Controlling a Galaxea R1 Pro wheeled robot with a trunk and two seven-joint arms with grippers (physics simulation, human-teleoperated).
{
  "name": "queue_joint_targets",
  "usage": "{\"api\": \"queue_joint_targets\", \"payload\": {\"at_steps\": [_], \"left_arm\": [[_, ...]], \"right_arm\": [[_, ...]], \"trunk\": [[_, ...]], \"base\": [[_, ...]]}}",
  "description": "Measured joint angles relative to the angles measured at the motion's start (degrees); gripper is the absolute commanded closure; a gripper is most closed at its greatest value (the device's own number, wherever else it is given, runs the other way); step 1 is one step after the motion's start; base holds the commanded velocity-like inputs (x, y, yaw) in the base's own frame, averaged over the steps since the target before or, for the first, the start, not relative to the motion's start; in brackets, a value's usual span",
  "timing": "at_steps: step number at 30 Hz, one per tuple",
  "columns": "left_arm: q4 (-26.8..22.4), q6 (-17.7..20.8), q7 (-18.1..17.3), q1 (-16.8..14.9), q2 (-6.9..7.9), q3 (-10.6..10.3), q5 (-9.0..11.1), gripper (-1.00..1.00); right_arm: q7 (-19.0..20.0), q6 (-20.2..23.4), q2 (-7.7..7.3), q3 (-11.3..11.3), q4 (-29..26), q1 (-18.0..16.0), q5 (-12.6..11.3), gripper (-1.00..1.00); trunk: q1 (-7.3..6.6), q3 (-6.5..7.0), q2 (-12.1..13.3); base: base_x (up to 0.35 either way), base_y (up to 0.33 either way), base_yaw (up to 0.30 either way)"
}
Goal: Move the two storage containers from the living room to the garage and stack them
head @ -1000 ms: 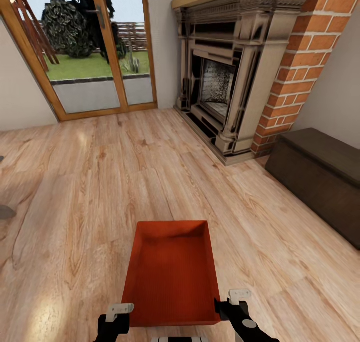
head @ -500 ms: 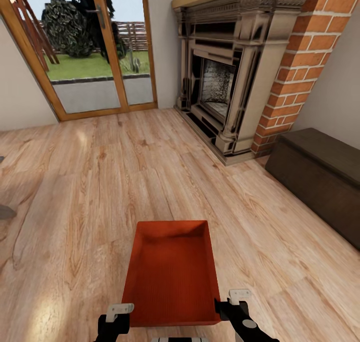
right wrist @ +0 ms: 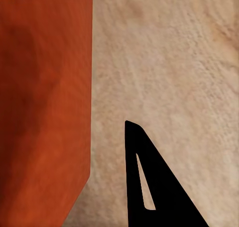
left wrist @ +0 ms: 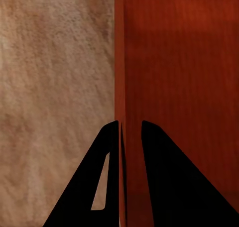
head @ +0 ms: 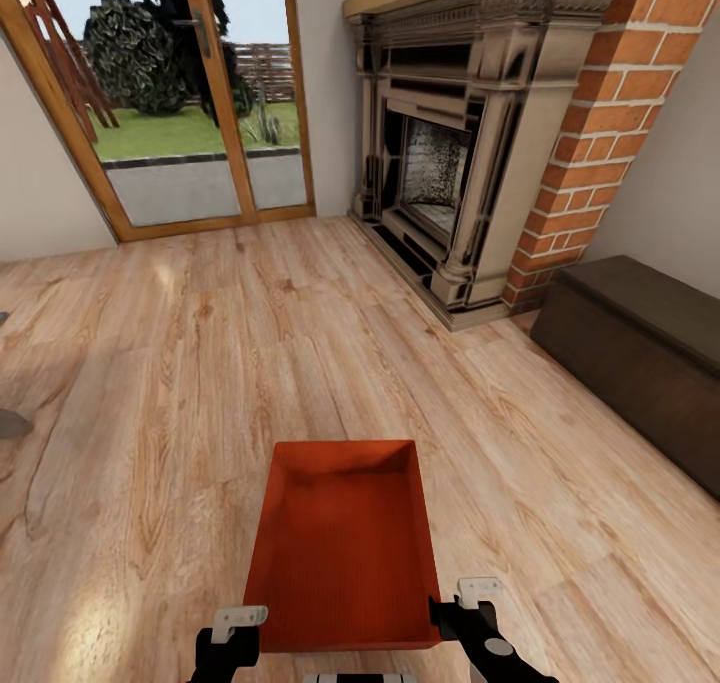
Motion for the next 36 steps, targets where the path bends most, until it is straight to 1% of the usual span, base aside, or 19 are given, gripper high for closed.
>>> {"api": "queue_joint_targets", "payload": {"at_steps": [36], "left_arm": [[0.0,-0.3,0.0,0.0,0.03,-0.1,0.0,1.0]], "right_arm": [[0.0,0.1,0.0,0.2,0.0,0.0,0.0,1.0]], "trunk": [[0.0,0.0,0.0]], "base": [[0.0,0.0,0.0]]}}
